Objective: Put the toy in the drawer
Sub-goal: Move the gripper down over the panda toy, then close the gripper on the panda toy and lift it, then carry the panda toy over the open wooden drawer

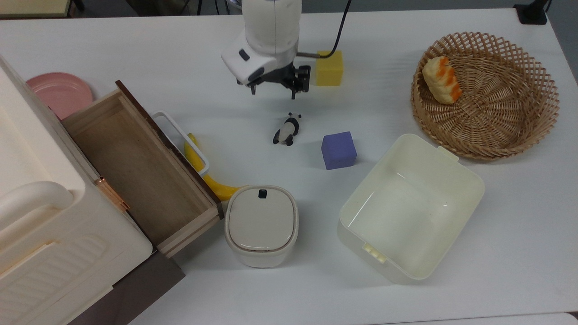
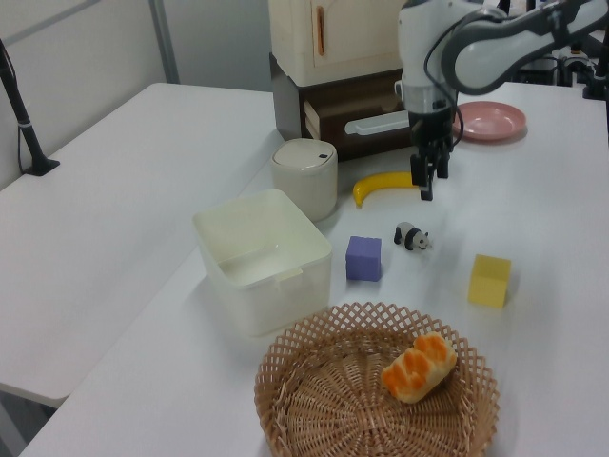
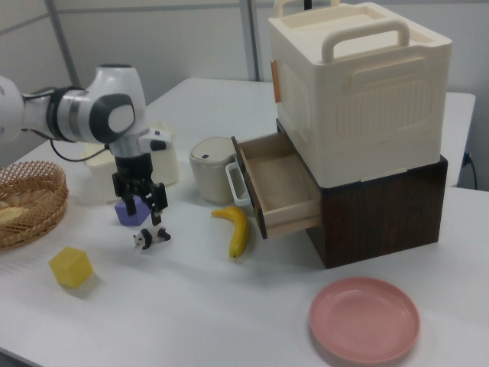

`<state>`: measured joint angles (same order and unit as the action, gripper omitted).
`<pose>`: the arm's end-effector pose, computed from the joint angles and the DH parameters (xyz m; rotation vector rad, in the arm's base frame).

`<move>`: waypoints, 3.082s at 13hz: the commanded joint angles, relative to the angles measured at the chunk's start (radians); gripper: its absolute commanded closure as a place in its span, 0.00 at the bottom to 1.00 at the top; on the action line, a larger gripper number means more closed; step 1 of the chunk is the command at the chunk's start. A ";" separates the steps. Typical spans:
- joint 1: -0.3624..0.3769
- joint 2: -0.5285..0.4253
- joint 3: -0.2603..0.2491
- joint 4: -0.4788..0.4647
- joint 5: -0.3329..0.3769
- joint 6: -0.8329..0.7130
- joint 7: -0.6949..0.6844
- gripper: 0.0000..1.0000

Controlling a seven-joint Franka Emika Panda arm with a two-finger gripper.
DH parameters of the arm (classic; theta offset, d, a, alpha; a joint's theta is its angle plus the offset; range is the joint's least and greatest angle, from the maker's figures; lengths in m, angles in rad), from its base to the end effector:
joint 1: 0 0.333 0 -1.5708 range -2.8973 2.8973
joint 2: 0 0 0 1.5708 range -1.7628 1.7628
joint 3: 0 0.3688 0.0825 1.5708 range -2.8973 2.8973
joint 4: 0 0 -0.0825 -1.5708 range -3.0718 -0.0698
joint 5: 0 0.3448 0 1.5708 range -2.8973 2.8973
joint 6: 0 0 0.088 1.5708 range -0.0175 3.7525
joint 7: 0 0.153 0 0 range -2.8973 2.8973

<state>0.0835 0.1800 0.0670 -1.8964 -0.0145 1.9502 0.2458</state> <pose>0.5510 0.0802 0.4236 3.1068 -0.1390 -0.1917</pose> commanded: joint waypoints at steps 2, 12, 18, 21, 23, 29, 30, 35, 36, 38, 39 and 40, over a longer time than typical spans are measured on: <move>0.016 0.076 -0.001 -0.012 -0.036 0.082 0.050 0.17; 0.055 0.150 0.011 -0.003 -0.064 0.208 0.202 0.25; 0.053 0.151 0.011 0.000 -0.105 0.200 0.173 0.87; 0.044 0.090 0.011 0.016 -0.093 0.142 0.145 1.00; 0.029 0.038 0.007 0.095 -0.038 0.012 0.072 1.00; -0.028 0.027 -0.033 0.344 0.045 -0.191 -0.043 1.00; -0.030 0.041 -0.051 0.373 0.045 -0.185 -0.052 1.00; -0.206 0.121 -0.073 0.505 0.041 -0.006 -0.095 0.99; -0.229 0.134 -0.075 0.504 0.041 0.046 -0.095 0.99; -0.255 0.171 -0.084 0.505 0.031 0.103 -0.092 0.99; -0.258 0.196 -0.091 0.502 0.028 0.157 -0.091 0.99; -0.263 0.220 -0.105 0.502 0.028 0.180 -0.091 0.99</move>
<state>-0.1839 0.3421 -0.0110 -1.4156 0.0190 2.0656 0.1603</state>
